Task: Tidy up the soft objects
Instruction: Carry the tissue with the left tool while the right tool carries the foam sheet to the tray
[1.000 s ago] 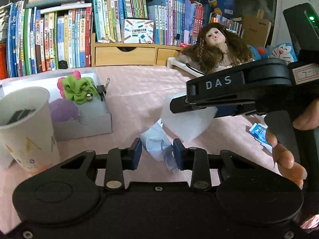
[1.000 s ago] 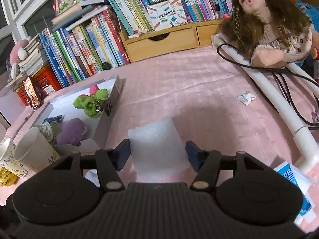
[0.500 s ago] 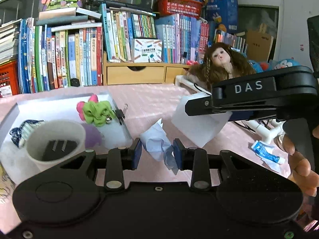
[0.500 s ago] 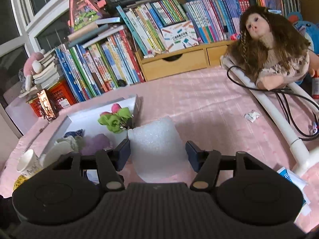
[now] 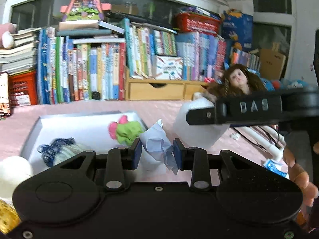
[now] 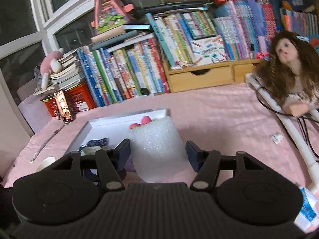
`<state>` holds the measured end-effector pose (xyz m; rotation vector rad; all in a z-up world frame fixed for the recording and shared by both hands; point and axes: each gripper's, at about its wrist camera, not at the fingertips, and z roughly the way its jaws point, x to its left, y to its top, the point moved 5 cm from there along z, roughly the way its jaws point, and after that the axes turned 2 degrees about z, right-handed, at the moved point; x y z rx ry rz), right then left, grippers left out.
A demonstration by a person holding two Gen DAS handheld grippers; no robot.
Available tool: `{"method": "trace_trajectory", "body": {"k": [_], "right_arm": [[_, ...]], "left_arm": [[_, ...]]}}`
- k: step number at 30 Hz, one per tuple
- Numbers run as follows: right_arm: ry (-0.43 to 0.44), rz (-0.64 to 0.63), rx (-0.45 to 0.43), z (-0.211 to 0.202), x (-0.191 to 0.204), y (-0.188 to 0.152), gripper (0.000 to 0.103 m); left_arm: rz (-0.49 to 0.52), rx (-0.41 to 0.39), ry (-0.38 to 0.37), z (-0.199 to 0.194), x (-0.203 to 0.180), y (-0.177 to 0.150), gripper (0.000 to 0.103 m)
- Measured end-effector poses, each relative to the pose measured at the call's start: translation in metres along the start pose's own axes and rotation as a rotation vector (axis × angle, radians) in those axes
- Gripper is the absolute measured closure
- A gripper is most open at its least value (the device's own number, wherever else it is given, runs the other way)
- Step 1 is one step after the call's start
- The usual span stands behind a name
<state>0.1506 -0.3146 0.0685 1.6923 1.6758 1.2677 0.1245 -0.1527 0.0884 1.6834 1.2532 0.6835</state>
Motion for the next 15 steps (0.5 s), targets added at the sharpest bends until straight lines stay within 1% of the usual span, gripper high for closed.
{"method": "trace_trajectory", "body": {"k": [4,10,15], "right_arm": [[0.024,-0.025,-0.002,0.01,0.018,0.005,0.039],[0.054,-0.036,0.003,0.028,0.039,0.011,0.039],[0.082,-0.047,0.005,0.043,0.057,0.017,0.039]], "left_arm": [[-0.012,-0.025,0.048,-0.007,0.03,0.016,0.071],[-0.035,-0.016,0.094,-0.009,0.075,0.036,0.071],[-0.006,-0.006,0.154,-0.004,0.099,0.045,0.071]]}}
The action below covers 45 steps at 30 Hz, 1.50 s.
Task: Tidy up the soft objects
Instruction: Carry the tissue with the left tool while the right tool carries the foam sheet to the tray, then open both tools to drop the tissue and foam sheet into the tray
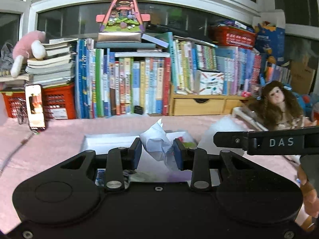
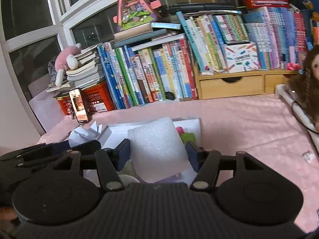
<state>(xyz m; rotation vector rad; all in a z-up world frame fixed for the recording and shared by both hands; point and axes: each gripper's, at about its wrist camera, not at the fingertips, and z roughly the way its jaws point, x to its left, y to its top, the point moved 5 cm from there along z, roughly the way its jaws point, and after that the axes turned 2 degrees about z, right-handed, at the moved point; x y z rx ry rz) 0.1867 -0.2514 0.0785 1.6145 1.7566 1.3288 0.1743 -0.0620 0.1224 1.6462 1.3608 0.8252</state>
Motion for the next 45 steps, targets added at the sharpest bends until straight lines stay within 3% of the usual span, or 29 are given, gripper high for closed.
{"method": "trace_trajectory", "body": {"k": [14,25,45], "right_arm": [[0.026,-0.031,0.026,0.044,0.035,0.008,0.039],[0.016,-0.055,0.071,0.078,0.046,0.019,0.039],[-0.065,-0.039,0.249,0.172,0.038,0.019,0.039]], "left_arm": [[-0.032,0.087,0.083,0.027,0.052,-0.002,0.071],[0.015,0.174,0.108,0.056,0.072,0.006,0.071],[-0.129,0.482,0.082,0.162,0.124,0.003,0.071]]}}
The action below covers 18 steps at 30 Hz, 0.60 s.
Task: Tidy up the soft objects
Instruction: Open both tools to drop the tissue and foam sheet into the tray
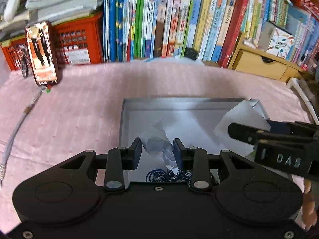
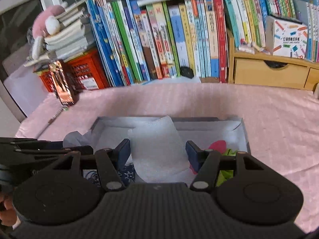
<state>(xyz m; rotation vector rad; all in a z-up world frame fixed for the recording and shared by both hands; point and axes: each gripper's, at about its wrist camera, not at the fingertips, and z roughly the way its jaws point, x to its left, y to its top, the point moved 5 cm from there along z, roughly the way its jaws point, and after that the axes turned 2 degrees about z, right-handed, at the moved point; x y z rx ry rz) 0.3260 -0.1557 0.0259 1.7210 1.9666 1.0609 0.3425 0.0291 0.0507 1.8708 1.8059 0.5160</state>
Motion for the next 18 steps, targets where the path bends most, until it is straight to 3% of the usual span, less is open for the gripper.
{"method": "trace_trajectory", "body": {"k": [18], "right_arm": [[-0.025,-0.058,0.19,0.025,0.006,-0.022,0.039]], "left_arm": [[-0.031,0.203,-0.021,0.045,0.009,-0.018,0.07]]}}
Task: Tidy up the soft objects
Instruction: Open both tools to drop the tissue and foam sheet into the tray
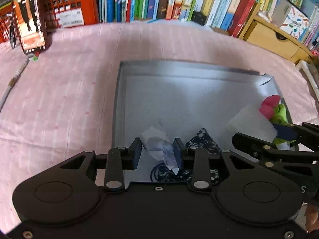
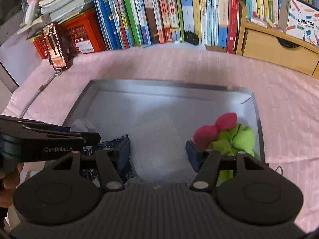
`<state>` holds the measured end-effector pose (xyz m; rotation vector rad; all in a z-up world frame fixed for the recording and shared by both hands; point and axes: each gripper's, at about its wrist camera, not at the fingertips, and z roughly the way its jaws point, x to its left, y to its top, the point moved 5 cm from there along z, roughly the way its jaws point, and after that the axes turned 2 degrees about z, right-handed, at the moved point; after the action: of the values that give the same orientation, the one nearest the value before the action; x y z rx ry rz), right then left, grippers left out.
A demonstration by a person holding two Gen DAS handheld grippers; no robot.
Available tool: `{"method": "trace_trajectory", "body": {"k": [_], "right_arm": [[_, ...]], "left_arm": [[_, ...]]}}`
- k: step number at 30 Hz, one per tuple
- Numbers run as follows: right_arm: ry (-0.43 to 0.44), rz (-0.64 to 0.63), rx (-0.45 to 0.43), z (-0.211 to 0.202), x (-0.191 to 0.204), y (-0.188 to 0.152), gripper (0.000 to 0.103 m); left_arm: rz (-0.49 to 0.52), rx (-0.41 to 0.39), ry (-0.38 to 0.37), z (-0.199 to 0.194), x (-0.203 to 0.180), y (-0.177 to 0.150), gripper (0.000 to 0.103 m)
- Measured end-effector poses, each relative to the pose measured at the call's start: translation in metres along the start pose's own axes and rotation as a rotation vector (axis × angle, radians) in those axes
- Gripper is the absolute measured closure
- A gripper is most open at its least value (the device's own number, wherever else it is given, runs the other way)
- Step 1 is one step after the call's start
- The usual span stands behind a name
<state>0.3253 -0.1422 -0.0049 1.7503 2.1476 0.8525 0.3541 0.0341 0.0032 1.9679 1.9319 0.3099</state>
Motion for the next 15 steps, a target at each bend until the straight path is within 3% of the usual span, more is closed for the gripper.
{"method": "trace_trajectory", "body": {"k": [10,15], "right_arm": [[0.005,0.01,0.045,0.0003,0.0003,-0.001,0.039],[0.007,0.02,0.05,0.0004,-0.0005,-0.001,0.039]], "left_arm": [[-0.007,0.035,-0.012,0.003,0.0011,0.0002,0.072],[-0.007,0.036,-0.011,0.0017,0.0012,0.0004,0.065]]}}
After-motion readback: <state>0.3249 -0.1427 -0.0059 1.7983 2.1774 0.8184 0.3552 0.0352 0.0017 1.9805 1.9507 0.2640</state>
